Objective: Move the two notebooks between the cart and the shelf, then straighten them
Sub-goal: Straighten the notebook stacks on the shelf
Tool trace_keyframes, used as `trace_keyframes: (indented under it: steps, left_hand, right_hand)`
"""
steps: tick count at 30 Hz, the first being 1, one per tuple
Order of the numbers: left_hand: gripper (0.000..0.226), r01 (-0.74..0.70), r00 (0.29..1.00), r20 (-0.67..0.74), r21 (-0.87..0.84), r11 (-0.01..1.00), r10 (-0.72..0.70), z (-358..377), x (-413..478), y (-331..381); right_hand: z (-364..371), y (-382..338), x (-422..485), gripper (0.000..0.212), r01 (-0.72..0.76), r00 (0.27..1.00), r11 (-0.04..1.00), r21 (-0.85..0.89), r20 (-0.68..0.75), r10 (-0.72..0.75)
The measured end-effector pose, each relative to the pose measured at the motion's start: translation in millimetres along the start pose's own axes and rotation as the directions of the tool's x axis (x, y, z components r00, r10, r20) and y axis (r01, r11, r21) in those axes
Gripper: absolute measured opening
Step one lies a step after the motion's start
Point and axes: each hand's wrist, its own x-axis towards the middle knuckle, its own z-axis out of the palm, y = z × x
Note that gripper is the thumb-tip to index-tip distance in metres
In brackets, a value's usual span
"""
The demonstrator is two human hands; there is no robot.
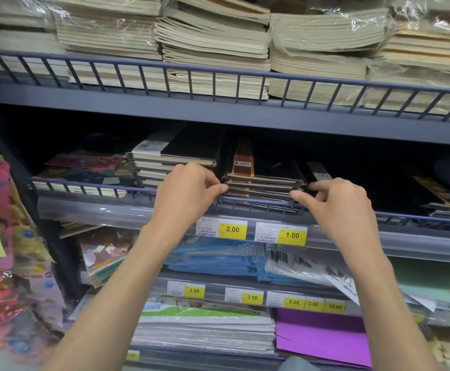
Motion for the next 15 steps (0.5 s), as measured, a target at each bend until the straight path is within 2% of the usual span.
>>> trace_keyframes:
  steps: [2, 4, 11, 15]
  left_hand:
    - [0.024, -0.011, 0.997, -0.071, -0.007, 1.000, 0.010, -0.1, -3.1, 2.7]
    - [0.030, -0.021, 0.993, -0.113, 0.003, 1.000, 0.022, 3.8, -3.8, 7.6]
    - [0.036, -0.095, 0.985, -0.142, 0.025, 0.995, 0.098, 12.7, 1.8, 11.1]
    - [0.034, -0.135, 0.975, -0.174, 0.037, 0.990, 0.140, 13.0, -2.7, 8.3]
  right_hand:
    - [0.8, 0.4, 2.6, 0.046, 0.007, 0.999, 0.999, 0.045, -0.054, -0.005]
    - [3.8, 0.1, 4.3, 0.040, 0.039, 0.997, 0.994, 0.101, -0.076, -0.031]
    - [12.4, -0.1, 10.7, 0.027, 0.123, 0.987, 0.977, 0.173, -0.124, -0.102]
    - [18.3, 0.9, 13.5, 0.032, 0.122, 0.987, 0.980, 0.155, -0.126, -0.103]
